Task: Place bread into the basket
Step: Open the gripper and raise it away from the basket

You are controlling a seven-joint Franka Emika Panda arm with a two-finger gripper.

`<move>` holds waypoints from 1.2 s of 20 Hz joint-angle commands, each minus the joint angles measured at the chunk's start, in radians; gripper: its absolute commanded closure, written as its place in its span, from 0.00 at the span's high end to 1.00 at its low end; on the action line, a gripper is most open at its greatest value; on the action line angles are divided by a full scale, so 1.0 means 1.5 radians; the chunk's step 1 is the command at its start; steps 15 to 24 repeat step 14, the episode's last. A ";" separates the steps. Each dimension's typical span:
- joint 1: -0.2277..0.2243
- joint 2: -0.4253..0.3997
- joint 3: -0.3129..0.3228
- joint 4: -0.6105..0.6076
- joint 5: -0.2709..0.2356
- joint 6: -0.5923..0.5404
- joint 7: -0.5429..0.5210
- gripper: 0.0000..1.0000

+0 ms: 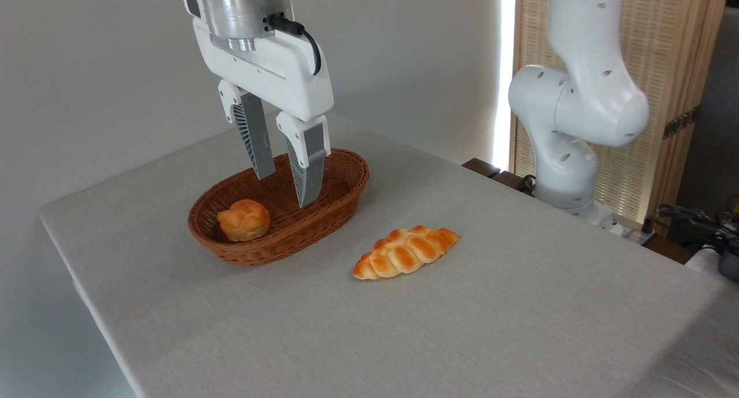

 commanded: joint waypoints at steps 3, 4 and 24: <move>-0.008 -0.004 -0.002 0.008 0.047 -0.014 -0.003 1.00; -0.008 -0.003 -0.002 0.008 0.048 -0.015 -0.003 1.00; -0.008 -0.003 -0.002 0.008 0.048 -0.018 -0.001 1.00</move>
